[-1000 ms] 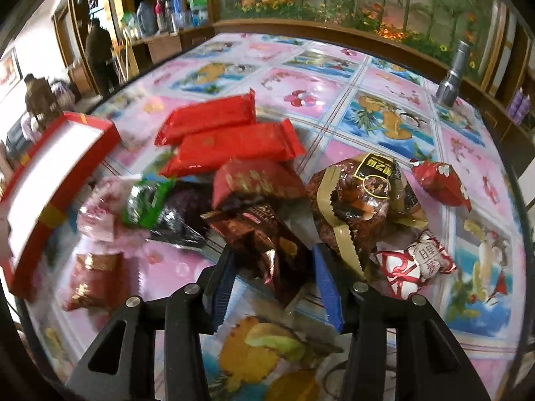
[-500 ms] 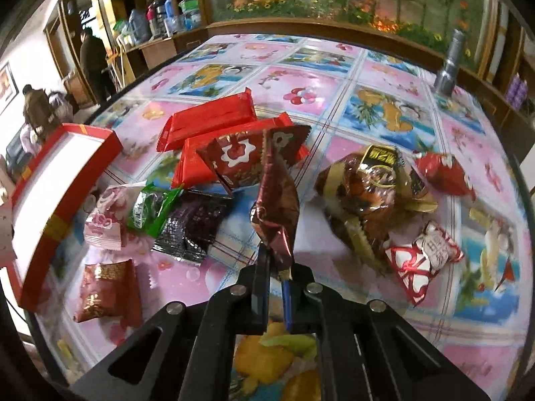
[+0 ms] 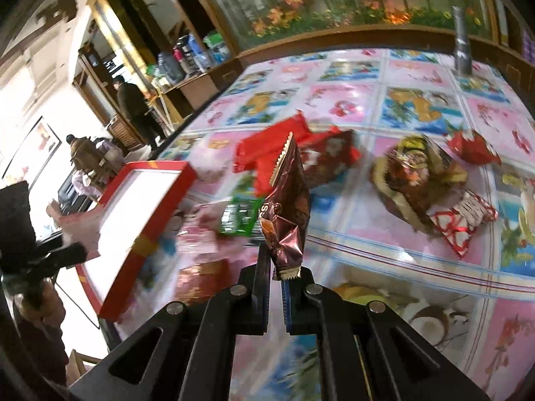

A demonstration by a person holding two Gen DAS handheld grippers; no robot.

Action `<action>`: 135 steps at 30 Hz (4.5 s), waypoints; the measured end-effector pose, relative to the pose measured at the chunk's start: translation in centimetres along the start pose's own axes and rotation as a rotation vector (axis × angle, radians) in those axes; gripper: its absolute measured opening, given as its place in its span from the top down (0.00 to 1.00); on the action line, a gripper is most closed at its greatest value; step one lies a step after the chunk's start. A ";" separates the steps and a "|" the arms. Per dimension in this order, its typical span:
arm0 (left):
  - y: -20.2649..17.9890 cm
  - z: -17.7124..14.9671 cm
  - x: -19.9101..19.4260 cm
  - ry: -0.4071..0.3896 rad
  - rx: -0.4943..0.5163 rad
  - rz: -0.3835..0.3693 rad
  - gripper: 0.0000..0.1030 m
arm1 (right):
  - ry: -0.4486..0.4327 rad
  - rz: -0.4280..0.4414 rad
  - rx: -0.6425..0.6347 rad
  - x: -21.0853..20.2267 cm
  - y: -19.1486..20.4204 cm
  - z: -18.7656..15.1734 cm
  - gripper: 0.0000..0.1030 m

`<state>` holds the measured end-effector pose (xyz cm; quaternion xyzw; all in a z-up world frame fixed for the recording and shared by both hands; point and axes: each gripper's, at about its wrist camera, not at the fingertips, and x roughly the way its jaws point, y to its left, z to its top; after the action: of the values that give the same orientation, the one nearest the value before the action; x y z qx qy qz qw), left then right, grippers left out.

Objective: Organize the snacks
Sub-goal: 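Carry both packs over the red-rimmed tray and open both grippers to drop them, then grasp red gold-print pack with left gripper while right gripper grasps red-and-white candy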

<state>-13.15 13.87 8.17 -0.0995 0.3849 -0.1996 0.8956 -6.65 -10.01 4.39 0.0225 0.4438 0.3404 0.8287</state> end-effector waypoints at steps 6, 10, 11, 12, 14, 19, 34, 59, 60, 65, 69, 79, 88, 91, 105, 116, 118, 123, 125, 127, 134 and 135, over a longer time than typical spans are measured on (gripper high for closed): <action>1.9 -0.5 -1.4 -0.029 -0.039 0.038 0.64 | 0.006 0.064 -0.091 0.8 5.2 0.4 0.95; 3.4 -1.0 -2.5 -0.046 -0.072 0.059 0.64 | 0.026 0.109 -0.159 2.1 9.2 0.6 0.95; 3.7 -1.1 -2.7 -0.050 -0.077 0.067 0.64 | 0.035 0.125 -0.173 2.6 10.1 0.7 0.95; 4.1 -1.2 -3.0 -0.055 -0.082 0.076 0.64 | 0.044 0.140 -0.186 3.1 11.2 0.8 0.95; 4.9 -1.5 -3.3 -0.058 -0.098 0.087 0.64 | 0.056 0.158 -0.217 4.0 13.2 0.8 0.95; 6.7 -2.4 -4.2 -0.063 -0.124 0.126 0.64 | 0.095 0.203 -0.270 6.2 16.9 0.5 0.95; 9.8 -4.2 -5.1 -0.052 -0.172 0.190 0.64 | 0.215 0.275 -0.305 11.5 22.0 -1.3 0.92; 4.0 -2.8 -3.1 -0.011 -0.028 0.187 0.36 | -0.149 -0.083 0.074 -3.6 0.2 1.2 0.39; 3.2 -2.7 -2.9 -0.007 -0.009 0.177 0.35 | -0.156 -0.116 0.108 -4.3 -1.7 1.1 0.38; -0.3 -2.1 -1.0 0.021 0.063 0.128 0.33 | -0.159 -0.198 0.309 -6.0 -9.0 0.6 0.38; -3.3 -1.8 1.0 0.060 0.129 0.099 0.33 | -0.129 -0.196 0.455 -5.8 -12.9 0.3 0.38; -6.2 -1.7 3.0 0.108 0.171 0.068 0.33 | -0.112 -0.231 0.599 -2.2 -15.3 1.0 0.57; -8.8 -1.0 5.8 0.145 0.235 0.070 0.33 | -0.059 -0.456 0.303 0.2 -11.8 2.2 0.74; -9.6 -0.6 7.4 0.166 0.267 0.071 0.33 | -0.059 -0.489 0.232 0.5 -11.2 2.1 0.73; -9.3 0.2 12.9 0.275 0.250 0.099 0.34 | -0.067 -0.469 0.274 -0.9 -12.5 1.4 0.73; -9.0 0.8 14.7 0.315 0.293 0.111 0.34 | -0.060 -0.488 0.252 -0.8 -11.9 1.3 0.71; -9.1 0.6 14.8 0.320 0.284 0.096 0.34 | -0.060 -0.490 0.250 -0.8 -11.9 1.3 0.71; -9.6 -0.2 14.8 0.334 0.292 0.080 0.34 | -0.054 -0.503 0.230 -0.6 -11.5 1.4 0.69; -10.0 -0.4 14.8 0.328 0.306 0.090 0.34 | -0.050 -0.513 0.217 -0.5 -11.2 1.4 0.68; -10.0 -0.3 14.8 0.321 0.291 0.093 0.36 | -0.045 -0.529 0.198 -0.3 -10.9 1.5 0.68; -8.8 0.6 14.7 0.287 0.205 0.127 0.57 | -0.031 -0.584 0.132 0.4 -10.1 1.5 0.69; -8.9 0.5 14.7 0.283 0.216 0.138 0.60 | -0.031 -0.587 0.128 0.5 -10.0 1.5 0.69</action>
<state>-6.06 -0.53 1.91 0.0530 0.4894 -0.1898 0.8495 0.12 -17.04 1.55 -0.0492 0.4394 0.0574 0.8951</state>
